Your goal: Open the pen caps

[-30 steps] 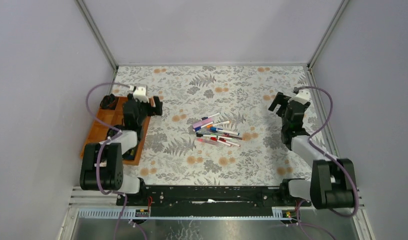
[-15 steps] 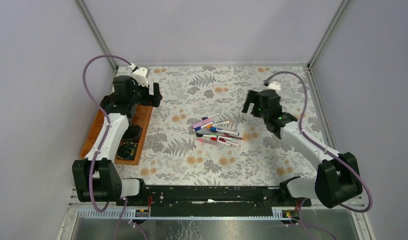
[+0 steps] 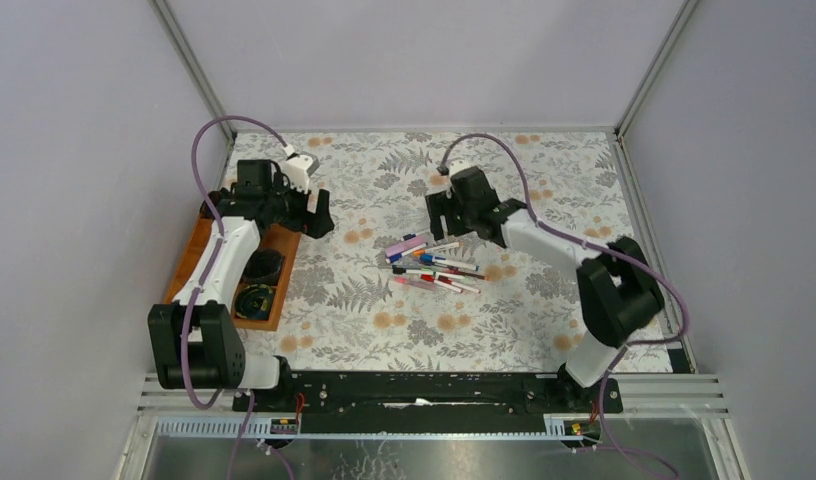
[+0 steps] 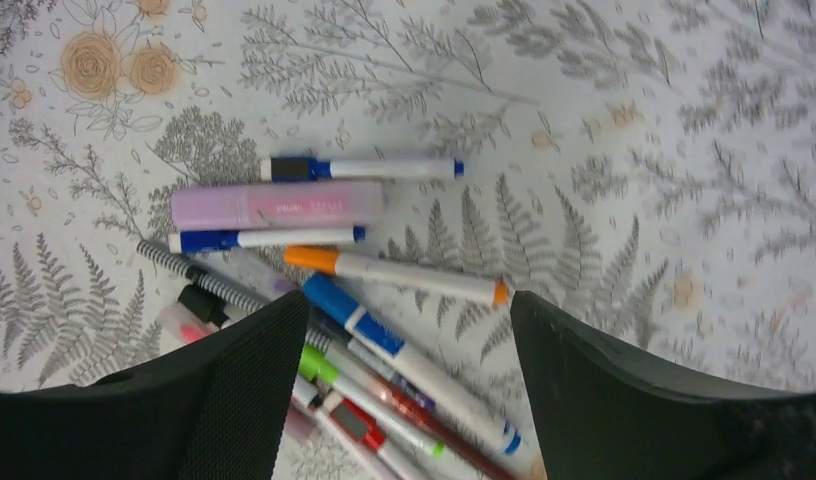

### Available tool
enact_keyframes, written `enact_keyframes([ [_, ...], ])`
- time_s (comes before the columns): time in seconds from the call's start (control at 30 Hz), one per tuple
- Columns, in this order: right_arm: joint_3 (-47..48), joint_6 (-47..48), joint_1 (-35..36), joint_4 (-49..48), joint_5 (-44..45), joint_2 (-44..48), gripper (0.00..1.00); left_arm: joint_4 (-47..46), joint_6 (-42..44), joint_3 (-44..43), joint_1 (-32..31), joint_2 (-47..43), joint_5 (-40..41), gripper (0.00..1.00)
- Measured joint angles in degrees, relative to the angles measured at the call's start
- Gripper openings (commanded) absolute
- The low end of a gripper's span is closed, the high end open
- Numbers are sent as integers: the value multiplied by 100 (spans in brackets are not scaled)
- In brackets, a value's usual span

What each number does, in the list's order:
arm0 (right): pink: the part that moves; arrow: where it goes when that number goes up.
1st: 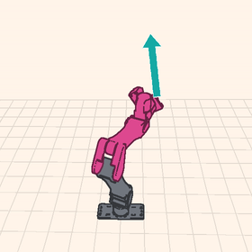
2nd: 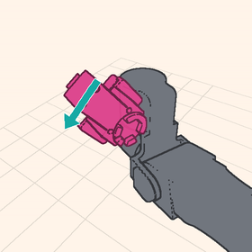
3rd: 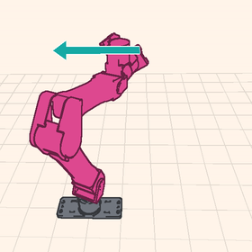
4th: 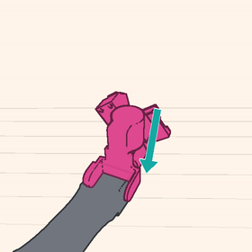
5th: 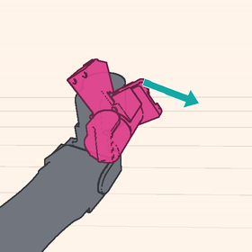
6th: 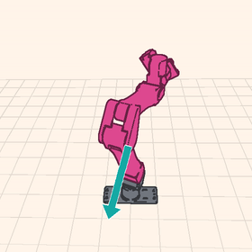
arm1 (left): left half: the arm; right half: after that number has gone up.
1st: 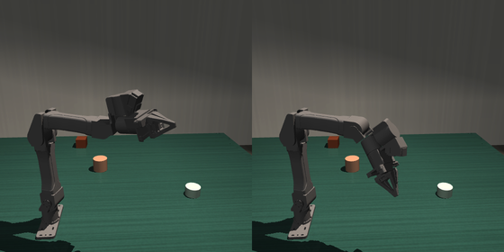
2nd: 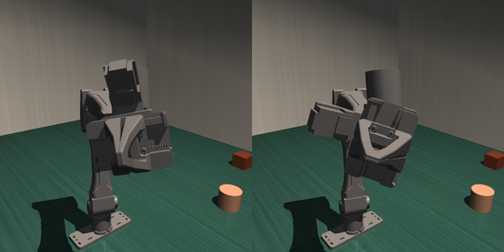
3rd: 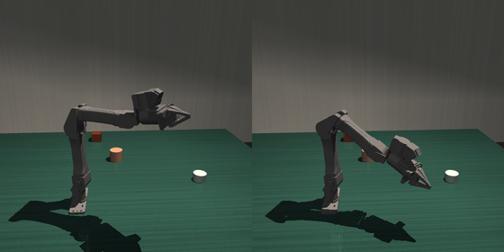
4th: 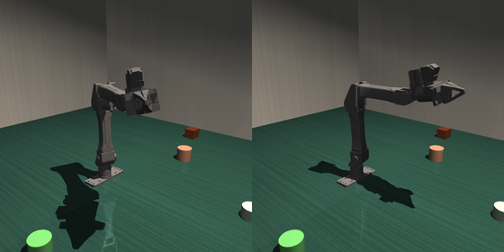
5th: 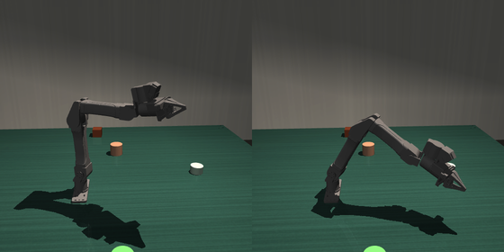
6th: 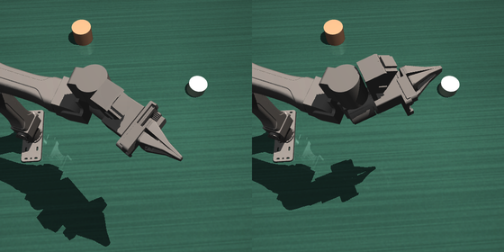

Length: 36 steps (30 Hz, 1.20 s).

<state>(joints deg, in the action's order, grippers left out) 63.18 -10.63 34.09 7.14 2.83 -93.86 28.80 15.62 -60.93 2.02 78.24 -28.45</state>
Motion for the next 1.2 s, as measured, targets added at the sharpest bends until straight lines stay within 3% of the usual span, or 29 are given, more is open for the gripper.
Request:
enact_keyframes([
  [0.27,1952,1027,11,426,-358,-1698,74,577,326,-439,-11,251,-369,99],
  [0.47,2680,1495,11,708,-557,-2531,72,769,468,-629,-11,304,-553,99],
  [0.63,2339,1552,11,732,-704,-2507,72,898,494,-726,-44,356,-743,99],
  [0.9,1062,1532,11,680,-706,-1631,71,1054,597,-800,-136,352,-872,99],
  [1.2,632,1668,11,385,-699,-1440,70,1287,743,-793,-275,275,-876,99],
])
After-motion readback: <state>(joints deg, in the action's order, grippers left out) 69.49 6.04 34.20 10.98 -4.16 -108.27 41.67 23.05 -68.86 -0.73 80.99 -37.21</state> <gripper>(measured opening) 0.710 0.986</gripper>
